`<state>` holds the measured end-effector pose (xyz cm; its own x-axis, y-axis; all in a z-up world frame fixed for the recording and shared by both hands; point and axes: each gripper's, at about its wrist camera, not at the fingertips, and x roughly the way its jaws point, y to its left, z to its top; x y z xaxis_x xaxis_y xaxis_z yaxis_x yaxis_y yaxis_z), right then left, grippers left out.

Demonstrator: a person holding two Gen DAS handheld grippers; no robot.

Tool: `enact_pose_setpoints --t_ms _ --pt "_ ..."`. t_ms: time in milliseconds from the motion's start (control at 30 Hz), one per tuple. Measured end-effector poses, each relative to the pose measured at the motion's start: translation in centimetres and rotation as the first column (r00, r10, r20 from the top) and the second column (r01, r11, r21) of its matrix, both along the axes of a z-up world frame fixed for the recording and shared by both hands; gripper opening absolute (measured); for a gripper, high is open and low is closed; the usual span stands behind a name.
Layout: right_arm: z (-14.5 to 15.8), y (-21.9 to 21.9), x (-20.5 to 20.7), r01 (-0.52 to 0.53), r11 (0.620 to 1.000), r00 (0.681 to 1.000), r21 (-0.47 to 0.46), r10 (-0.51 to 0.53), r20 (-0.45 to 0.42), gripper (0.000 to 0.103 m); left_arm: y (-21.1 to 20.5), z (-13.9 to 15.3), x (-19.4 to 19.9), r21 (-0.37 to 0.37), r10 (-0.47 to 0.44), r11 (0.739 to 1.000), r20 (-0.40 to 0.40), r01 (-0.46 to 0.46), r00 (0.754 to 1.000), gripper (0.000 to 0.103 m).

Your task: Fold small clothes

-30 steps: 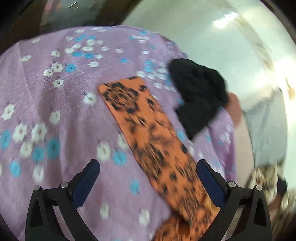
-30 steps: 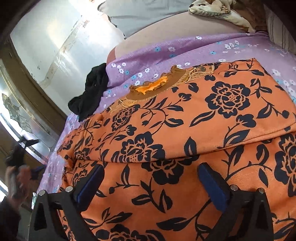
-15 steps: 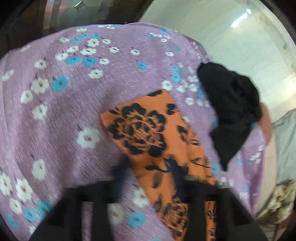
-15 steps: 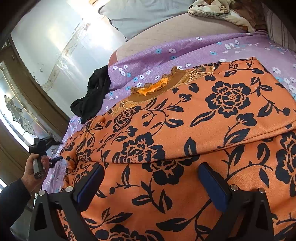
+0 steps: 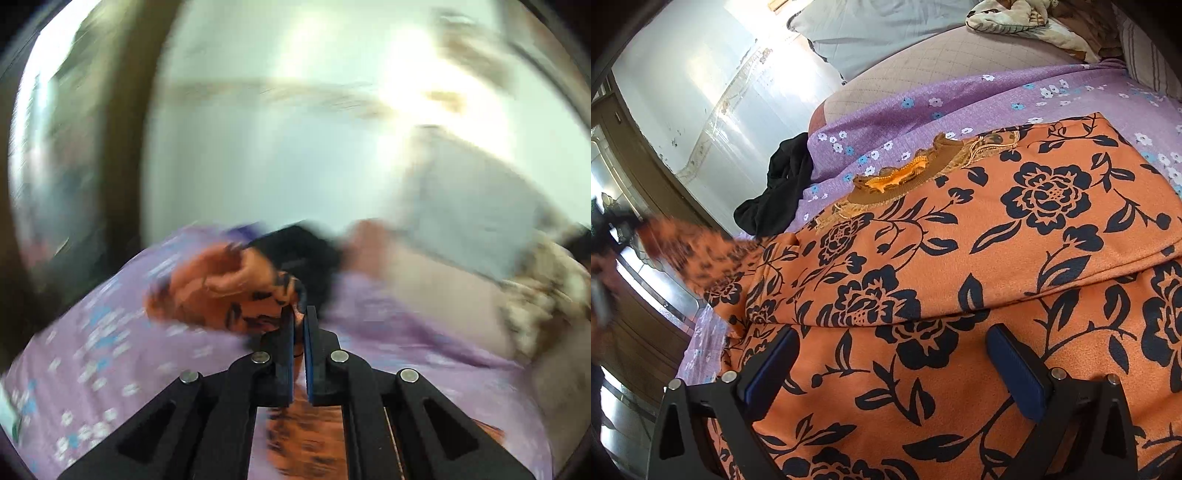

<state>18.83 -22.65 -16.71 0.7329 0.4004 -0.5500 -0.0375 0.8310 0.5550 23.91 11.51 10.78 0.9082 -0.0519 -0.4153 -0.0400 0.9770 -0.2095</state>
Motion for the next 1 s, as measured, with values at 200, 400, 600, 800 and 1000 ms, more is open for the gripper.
enact_pose_setpoints --t_ms 200,400,600,800,1000 --pt "0.1 -0.7 -0.1 -0.003 0.999 1.0 0.042 0.002 0.008 0.102 -17.6 1.4 -3.7 0.055 -0.392 0.918 -0.018 0.393 0.92 0.009" --pt "1.1 -3.0 -1.6 0.042 0.988 0.998 0.151 -0.035 -0.045 0.102 -26.0 -10.9 -3.5 0.148 -0.451 0.821 -0.424 0.552 0.785 0.06" --pt "1.9 -8.9 -5.7 0.146 0.94 0.988 0.308 -0.123 -0.093 0.102 -14.6 -15.8 -3.5 0.076 -0.232 0.948 -0.498 0.309 0.835 0.063" --pt "4.6 -13.2 -2.5 0.213 0.918 0.975 0.336 -0.178 -0.131 0.102 -5.4 -19.3 -2.2 0.071 -0.027 0.994 -0.532 0.077 0.847 0.066" --pt "4.2 -11.8 5.8 0.169 0.981 0.942 -0.095 -0.189 -0.279 0.074 -2.9 -22.9 -1.2 0.05 0.016 0.999 -0.556 0.014 0.831 0.066"
